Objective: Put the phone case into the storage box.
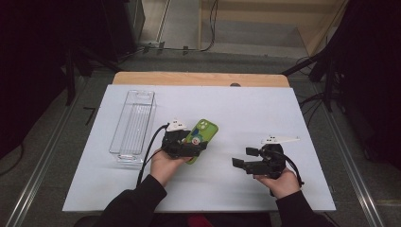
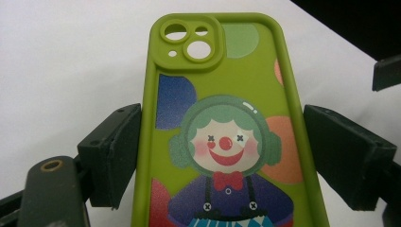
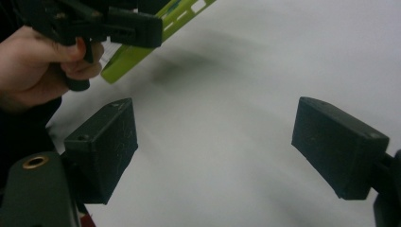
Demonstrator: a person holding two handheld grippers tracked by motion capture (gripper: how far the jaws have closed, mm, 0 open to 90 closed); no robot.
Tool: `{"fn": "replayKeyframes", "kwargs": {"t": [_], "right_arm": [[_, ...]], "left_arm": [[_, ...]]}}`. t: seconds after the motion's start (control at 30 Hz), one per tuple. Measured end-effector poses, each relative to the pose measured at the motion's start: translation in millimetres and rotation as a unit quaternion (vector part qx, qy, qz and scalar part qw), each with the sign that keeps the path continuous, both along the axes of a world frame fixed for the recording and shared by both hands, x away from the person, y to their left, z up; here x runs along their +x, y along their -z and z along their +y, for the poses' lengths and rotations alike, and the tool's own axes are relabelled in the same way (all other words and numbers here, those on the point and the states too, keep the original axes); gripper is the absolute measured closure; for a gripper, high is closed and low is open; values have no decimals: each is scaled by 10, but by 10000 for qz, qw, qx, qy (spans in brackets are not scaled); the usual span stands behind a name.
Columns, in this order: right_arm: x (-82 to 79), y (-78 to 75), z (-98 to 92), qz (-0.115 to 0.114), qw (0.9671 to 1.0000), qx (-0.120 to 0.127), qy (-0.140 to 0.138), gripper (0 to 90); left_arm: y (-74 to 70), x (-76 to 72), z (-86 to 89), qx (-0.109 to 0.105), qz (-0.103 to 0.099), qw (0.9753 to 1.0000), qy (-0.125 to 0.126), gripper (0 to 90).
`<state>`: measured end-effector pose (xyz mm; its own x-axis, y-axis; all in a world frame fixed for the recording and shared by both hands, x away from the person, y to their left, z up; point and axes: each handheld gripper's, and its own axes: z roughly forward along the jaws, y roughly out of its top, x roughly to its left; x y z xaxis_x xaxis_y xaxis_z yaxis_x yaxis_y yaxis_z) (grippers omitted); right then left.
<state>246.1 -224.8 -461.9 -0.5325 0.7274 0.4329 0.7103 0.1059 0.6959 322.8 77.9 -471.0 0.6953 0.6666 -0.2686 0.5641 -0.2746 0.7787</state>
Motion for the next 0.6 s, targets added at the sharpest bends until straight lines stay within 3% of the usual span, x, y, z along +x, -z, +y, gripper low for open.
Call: {"fn": "replayKeyframes", "kwargs": {"t": [0.27, 0.6], "right_arm": [[77, -112, 78, -52, 10000, 46, 66, 134], [169, -191, 157, -67, 9997, 74, 241, 134]], "left_arm": [[51, -73, -3, -267, -12, 9994, -198, 166], [90, -163, -27, -375, -312, 9985, -266, 167]]}}
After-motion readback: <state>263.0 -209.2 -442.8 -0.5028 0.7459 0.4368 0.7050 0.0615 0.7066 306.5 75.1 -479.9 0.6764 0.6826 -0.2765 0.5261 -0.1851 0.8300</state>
